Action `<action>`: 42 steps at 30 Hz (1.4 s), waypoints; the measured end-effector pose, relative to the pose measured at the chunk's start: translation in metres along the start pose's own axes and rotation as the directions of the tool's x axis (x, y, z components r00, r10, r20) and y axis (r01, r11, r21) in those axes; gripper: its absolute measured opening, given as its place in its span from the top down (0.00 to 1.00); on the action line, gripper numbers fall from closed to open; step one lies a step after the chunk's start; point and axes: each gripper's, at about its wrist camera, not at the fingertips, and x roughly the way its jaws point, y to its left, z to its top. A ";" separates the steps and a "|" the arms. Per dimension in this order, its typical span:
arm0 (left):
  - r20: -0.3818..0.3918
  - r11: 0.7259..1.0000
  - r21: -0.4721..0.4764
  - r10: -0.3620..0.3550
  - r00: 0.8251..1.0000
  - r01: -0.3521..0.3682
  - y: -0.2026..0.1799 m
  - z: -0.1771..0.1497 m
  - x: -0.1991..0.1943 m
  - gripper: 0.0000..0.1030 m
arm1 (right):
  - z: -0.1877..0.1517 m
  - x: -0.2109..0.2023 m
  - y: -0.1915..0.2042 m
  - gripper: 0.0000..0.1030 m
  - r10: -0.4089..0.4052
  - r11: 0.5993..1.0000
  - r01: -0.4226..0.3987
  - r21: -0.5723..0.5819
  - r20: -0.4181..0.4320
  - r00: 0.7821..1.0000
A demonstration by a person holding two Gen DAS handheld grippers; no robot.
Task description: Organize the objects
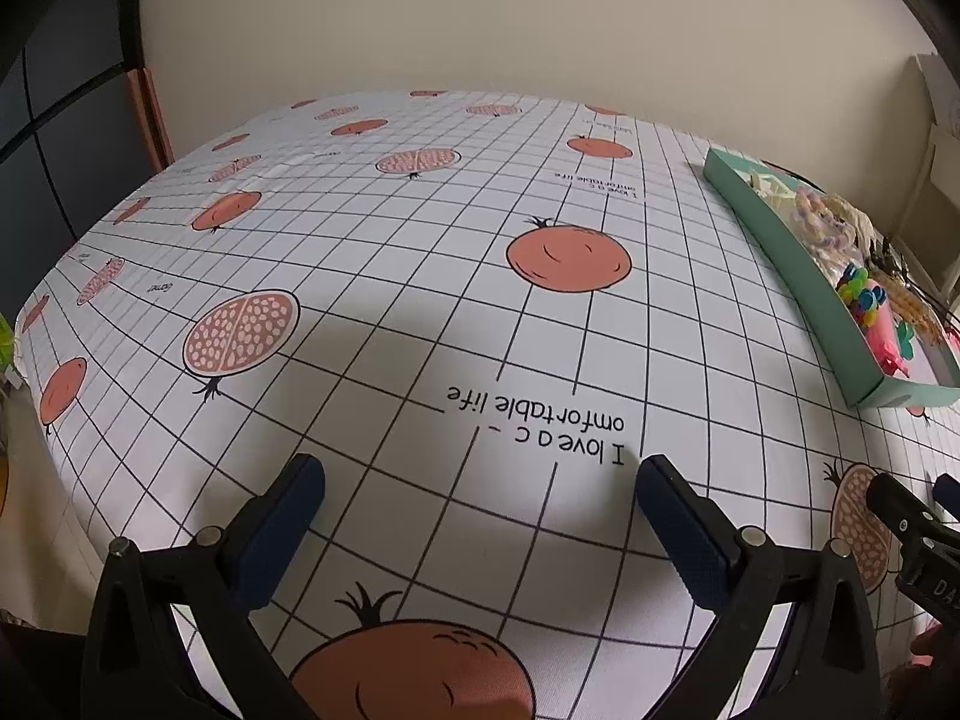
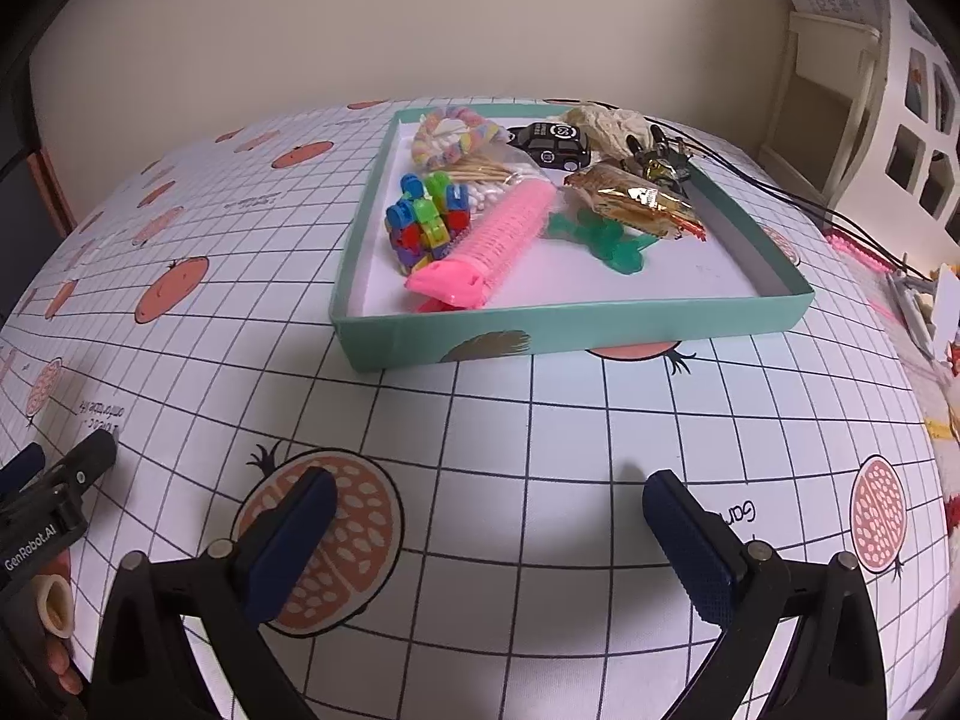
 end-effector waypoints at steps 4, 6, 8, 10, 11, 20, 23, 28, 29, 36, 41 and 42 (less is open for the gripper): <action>0.005 1.000 -0.005 0.005 1.000 -0.005 -0.001 0.000 0.000 0.00 | 0.000 0.000 0.001 0.00 -0.007 1.000 0.007 0.004 0.005 1.000; 0.005 1.000 -0.007 0.006 1.000 -0.006 -0.002 -0.001 0.000 0.00 | 0.000 0.000 0.001 0.00 -0.010 1.000 0.010 0.007 0.008 1.000; 0.005 1.000 -0.005 0.006 1.000 -0.005 -0.001 0.000 0.000 0.00 | -0.001 0.000 0.001 0.00 -0.011 1.000 0.011 0.008 0.010 1.000; 0.004 1.000 -0.007 0.005 1.000 -0.005 -0.002 -0.001 0.000 0.00 | -0.001 0.000 0.001 0.00 -0.011 1.000 0.011 0.008 0.011 1.000; 0.005 1.000 -0.007 0.005 1.000 -0.005 -0.002 -0.001 0.000 0.00 | 0.000 0.000 0.000 0.00 -0.011 1.000 0.011 0.009 0.011 1.000; 0.004 1.000 -0.006 0.005 1.000 -0.005 0.000 0.000 0.001 0.00 | 0.000 0.000 -0.001 0.00 -0.010 1.000 0.010 0.007 0.011 1.000; 0.004 1.000 -0.007 0.005 1.000 -0.004 0.000 0.000 0.001 0.00 | 0.000 0.000 -0.001 0.00 -0.010 1.000 0.010 0.007 0.010 1.000; 0.003 1.000 -0.007 0.004 1.000 -0.004 0.000 0.000 0.001 0.00 | 0.000 0.000 -0.001 0.00 -0.009 1.000 0.009 0.006 0.011 1.000; 0.003 1.000 -0.007 0.004 1.000 -0.004 0.000 -0.001 0.001 0.00 | 0.000 0.000 -0.001 0.00 -0.009 1.000 0.009 0.006 0.011 1.000; 0.004 1.000 -0.006 0.004 1.000 -0.004 0.000 0.000 0.001 0.00 | 0.001 0.001 -0.001 0.00 -0.009 1.000 0.009 0.006 0.011 1.000; 0.003 1.000 -0.006 0.004 1.000 -0.004 0.000 0.000 0.001 0.00 | 0.001 0.001 -0.002 0.00 -0.009 1.000 0.009 0.006 0.011 1.000; 0.003 1.000 -0.007 0.004 1.000 -0.004 0.000 0.000 0.001 0.00 | 0.001 0.001 -0.002 0.00 -0.009 1.000 0.009 0.006 0.011 1.000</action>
